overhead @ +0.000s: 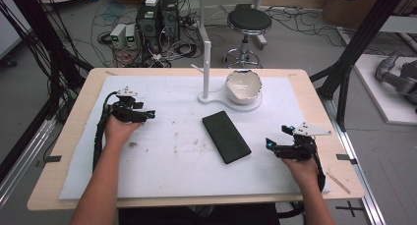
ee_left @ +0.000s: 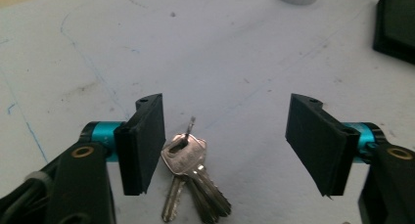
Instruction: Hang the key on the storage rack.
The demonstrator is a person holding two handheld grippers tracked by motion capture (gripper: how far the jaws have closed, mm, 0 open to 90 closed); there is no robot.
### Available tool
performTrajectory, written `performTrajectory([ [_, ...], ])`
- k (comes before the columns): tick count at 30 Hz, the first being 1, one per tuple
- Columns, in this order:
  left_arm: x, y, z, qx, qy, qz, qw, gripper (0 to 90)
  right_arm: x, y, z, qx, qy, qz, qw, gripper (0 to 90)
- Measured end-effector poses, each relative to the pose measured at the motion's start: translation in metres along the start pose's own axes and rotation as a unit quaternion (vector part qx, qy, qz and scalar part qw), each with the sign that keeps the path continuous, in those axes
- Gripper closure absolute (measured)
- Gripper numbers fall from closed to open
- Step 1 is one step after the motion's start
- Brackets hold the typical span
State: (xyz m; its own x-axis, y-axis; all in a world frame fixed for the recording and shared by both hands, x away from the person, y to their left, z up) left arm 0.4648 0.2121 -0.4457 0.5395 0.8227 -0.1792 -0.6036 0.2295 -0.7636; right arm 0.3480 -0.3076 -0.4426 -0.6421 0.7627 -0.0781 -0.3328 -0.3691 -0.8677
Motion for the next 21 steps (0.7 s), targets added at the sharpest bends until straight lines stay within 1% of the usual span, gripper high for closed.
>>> performTrajectory([
  [2,0.004,-0.001,-0.005,0.015,-0.001,-0.002,0.9999,40.5,-0.001,0.001,0.001,-0.001,0.002,-0.002,1.0,14.6],
  [3,0.005,-0.001,-0.007,0.01,-0.001,-0.003,0.9999,43.6,-0.002,0.001,0.002,-0.003,0.002,-0.002,1.0,14.7],
  [5,0.006,-0.001,-0.007,0.011,-0.001,-0.002,0.9999,50.8,-0.003,0.002,0.003,-0.004,0.003,-0.004,1.0,14.7],
  [6,0.008,0.001,-0.009,0.015,-0.008,-0.002,0.9999,53.9,-0.003,0.002,0.003,-0.003,0.004,-0.005,1.0,14.6],
  [7,0.008,0.001,-0.01,0.019,-0.009,-0.005,0.9998,56.1,-0.003,0.002,0.003,-0.003,0.004,-0.006,1.0,14.6],
  [8,0.008,0.002,-0.01,0.022,-0.007,-0.002,0.9997,59.5,-0.003,0.002,0.003,-0.003,0.004,-0.006,1.0,14.7],
  [12,0.009,0.004,-0.012,0.028,-0.008,-0.01,0.9995,68.9,-0.002,0.002,0.002,-0.001,0.003,-0.003,1.0,14.7],
  [14,0.01,0.004,-0.013,0.029,-0.017,-0.017,0.9993,70.3,0.0,0.002,0.001,0.001,0.002,-0.003,1.0,14.7],
  [15,0.011,0.004,-0.013,0.029,-0.018,-0.018,0.9993,73.2,0.0,0.002,0.001,0.0,0.002,-0.001,1.0,14.7],
  [17,0.011,0.004,-0.013,0.029,-0.026,-0.021,0.999,81.4,0.001,0.001,0.001,0.001,0.002,0.0,1.0,14.7],
  [18,0.011,0.004,-0.013,0.029,-0.026,-0.021,0.999,86.4,0.002,0.001,0.001,0.001,0.003,0.0,1.0,14.7],
  [19,0.012,0.004,-0.013,0.028,-0.021,-0.024,0.9991,87.4,0.003,0.002,0.001,0.003,0.002,-0.001,1.0,14.8],
  [20,0.012,0.004,-0.013,0.028,-0.021,-0.024,0.9991,87.6,0.002,0.002,0.0,0.001,0.002,0.001,1.0,14.9],
  [21,0.012,0.004,-0.013,0.027,-0.014,-0.02,0.9994,88.1,0.002,0.002,0.0,0.001,0.003,0.003,1.0,14.9],
])
Point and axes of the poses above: each handheld gripper's, and its own axes: z roughly backward along the jaws, y roughly out of its underside, x roughly to its left, the point moved 4 cm from there along -z, roughly forward along the jaws, and after that the axes turned 7 degrees about z, right-handed, at the moved point
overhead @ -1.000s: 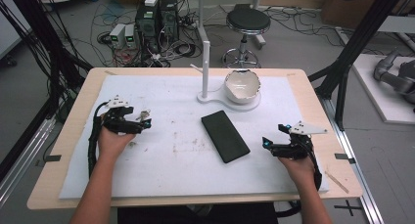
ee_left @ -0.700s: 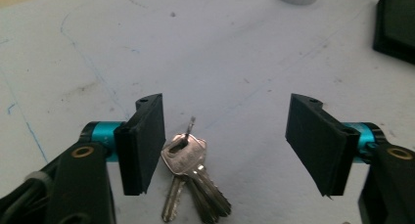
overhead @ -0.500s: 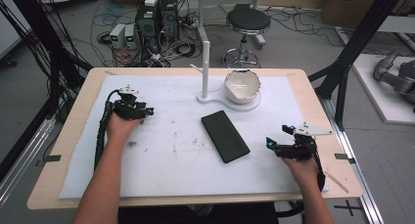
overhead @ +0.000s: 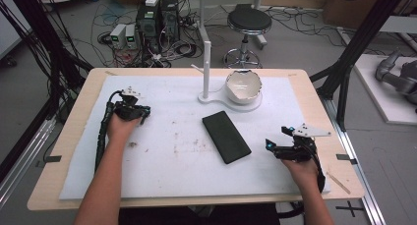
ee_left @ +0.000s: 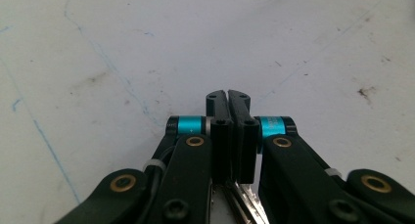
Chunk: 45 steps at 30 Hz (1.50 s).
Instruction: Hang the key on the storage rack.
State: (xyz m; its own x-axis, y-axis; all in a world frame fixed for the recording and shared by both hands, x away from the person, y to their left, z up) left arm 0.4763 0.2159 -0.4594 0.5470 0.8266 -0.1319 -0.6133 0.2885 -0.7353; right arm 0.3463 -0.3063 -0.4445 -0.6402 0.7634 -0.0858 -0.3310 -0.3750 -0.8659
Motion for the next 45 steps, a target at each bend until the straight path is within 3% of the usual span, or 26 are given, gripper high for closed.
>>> performTrajectory([
  [1,0.0,-0.001,0.001,-0.002,-0.007,0.003,1.0,88.6,0.001,0.0,0.0,0.001,0.0,-0.003,1.0,14.9],
  [8,-0.015,-0.011,0.02,-0.029,0.002,-0.023,0.9993,89.0,0.003,0.0,-0.002,0.002,-0.003,0.0,1.0,15.0],
  [12,-0.023,-0.018,0.038,-0.059,0.011,-0.019,0.998,89.1,0.002,0.0,-0.002,0.0,-0.004,0.002,1.0,14.9],
  [17,-0.031,-0.023,0.052,-0.075,0.031,-0.01,0.9966,89.1,0.003,0.0,-0.002,-0.002,-0.007,0.001,1.0,15.0],
  [21,-0.042,-0.033,0.065,-0.081,0.037,-0.023,0.9957,89.1,0.003,-0.001,-0.001,-0.004,-0.008,0.001,1.0,14.9],
  [27,-0.067,-0.064,0.089,-0.11,0.071,-0.036,0.9907,89.1,0.003,-0.001,-0.001,-0.004,-0.009,0.0,1.0,15.0],
  [34,-0.093,-0.096,0.097,-0.114,0.088,-0.066,0.9874,89.1,0.002,0.002,-0.002,0.0,-0.01,-0.006,0.9999,15.0],
  [35,-0.103,-0.108,0.097,-0.12,0.1,-0.073,0.9851,89.1,0.002,0.003,-0.002,0.001,-0.01,-0.007,0.9999,15.0],
  [41,-0.135,-0.147,0.088,-0.127,0.121,-0.099,0.9796,89.1,0.004,0.001,-0.005,0.0,-0.013,-0.003,0.9999,15.0],
  [43,-0.14,-0.153,0.085,-0.126,0.121,-0.104,0.9791,89.1,0.005,0.001,-0.005,0.0,-0.014,-0.003,0.9999,15.0],
  [45,-0.15,-0.169,0.075,-0.121,0.128,-0.11,0.9781,89.1,0.006,0.0,-0.006,-0.001,-0.016,0.0,0.9999,15.0],
])
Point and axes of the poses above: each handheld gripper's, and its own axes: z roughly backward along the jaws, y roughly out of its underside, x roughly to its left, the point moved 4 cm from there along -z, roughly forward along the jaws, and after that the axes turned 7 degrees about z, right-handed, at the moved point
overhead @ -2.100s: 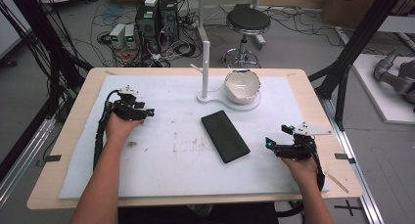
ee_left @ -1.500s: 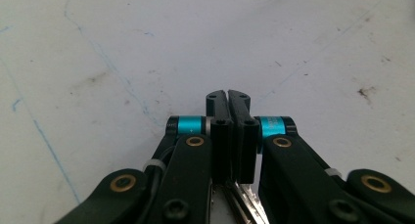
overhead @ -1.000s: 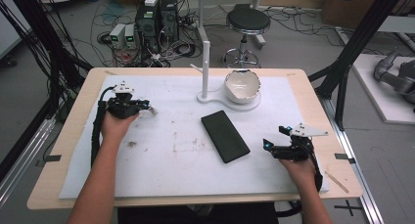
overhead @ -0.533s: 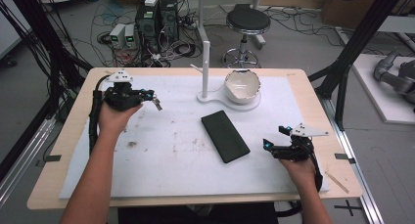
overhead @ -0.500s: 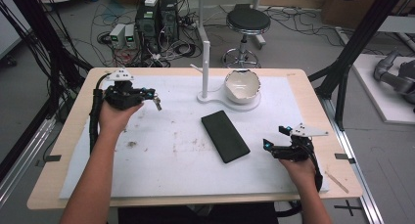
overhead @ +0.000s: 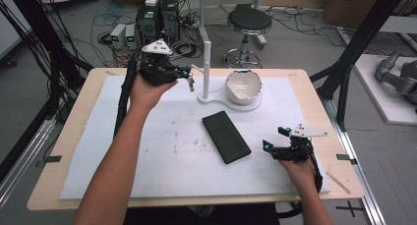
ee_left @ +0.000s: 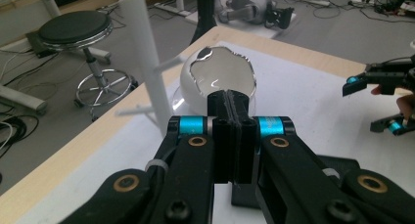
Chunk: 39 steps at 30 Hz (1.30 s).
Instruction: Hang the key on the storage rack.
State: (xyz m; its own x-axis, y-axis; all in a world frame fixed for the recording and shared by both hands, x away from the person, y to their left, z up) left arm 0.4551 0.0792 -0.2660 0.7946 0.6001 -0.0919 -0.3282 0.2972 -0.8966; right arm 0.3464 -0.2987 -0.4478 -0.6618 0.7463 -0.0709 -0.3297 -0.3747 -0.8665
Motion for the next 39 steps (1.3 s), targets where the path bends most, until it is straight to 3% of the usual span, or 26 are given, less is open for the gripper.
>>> performTrajectory([
  [9,0.007,-0.022,-0.028,0.0,0.001,0.002,1.0,89.1,-0.001,0.0,0.001,-0.003,-0.002,-0.004,1.0,15.0],
  [17,0.018,-0.03,-0.047,0.001,0.018,0.038,0.9991,89.1,0.0,0.0,0.0,-0.002,-0.003,-0.003,1.0,15.2],
  [33,0.024,-0.033,-0.067,0.029,-0.013,0.043,0.9986,89.1,0.0,0.0,0.0,-0.003,-0.005,0.001,1.0,15.3],
  [39,0.032,-0.029,-0.069,0.03,-0.02,0.056,0.9978,89.1,-0.001,0.001,0.002,-0.004,-0.004,-0.002,1.0,15.2],
])
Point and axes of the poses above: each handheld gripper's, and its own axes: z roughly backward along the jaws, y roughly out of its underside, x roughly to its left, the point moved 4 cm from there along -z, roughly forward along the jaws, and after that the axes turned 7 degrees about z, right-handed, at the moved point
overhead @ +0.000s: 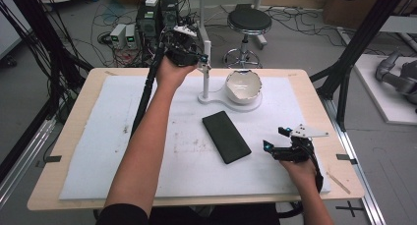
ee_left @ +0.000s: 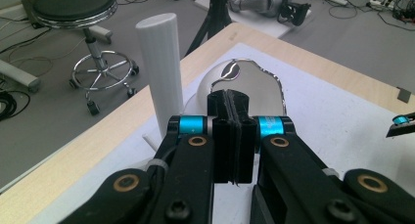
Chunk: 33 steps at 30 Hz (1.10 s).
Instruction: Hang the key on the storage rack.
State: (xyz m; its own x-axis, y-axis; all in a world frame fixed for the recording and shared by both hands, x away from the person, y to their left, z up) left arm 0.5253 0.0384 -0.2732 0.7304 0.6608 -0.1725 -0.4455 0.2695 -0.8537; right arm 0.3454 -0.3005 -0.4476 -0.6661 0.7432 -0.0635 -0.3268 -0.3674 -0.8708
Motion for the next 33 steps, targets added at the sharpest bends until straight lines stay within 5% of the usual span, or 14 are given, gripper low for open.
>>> performTrajectory([
  [9,0.004,0.003,0.002,-0.009,0.01,0.012,0.9998,87.6,0.0,0.0,0.0,0.0,0.0,0.003,1.0,15.2],
  [11,0.005,0.003,0.003,-0.016,0.009,0.016,0.9997,76.9,0.0,0.001,0.0,0.002,-0.002,0.001,1.0,15.3],
  [14,0.007,0.005,0.008,-0.021,0.015,0.029,0.9993,72.9,0.0,0.001,0.001,0.002,-0.001,0.005,1.0,15.3],
  [19,0.01,0.015,0.019,-0.013,-0.007,0.026,0.9995,58.5,-0.001,0.001,0.002,0.001,0.001,0.0,1.0,15.3],
  [27,0.007,0.054,0.04,-0.002,-0.001,0.01,1.0,45.7,0.001,0.001,0.001,0.004,-0.007,-0.001,1.0,16.7],
  [30,0.003,0.082,0.052,0.007,0.005,0.001,1.0,42.9,0.001,0.001,0.001,0.005,-0.004,-0.001,1.0,16.7],
  [33,0.003,0.096,0.058,0.002,0.012,0.008,0.9999,38.8,0.001,0.002,0.001,0.003,-0.003,0.0,1.0,16.7],
])
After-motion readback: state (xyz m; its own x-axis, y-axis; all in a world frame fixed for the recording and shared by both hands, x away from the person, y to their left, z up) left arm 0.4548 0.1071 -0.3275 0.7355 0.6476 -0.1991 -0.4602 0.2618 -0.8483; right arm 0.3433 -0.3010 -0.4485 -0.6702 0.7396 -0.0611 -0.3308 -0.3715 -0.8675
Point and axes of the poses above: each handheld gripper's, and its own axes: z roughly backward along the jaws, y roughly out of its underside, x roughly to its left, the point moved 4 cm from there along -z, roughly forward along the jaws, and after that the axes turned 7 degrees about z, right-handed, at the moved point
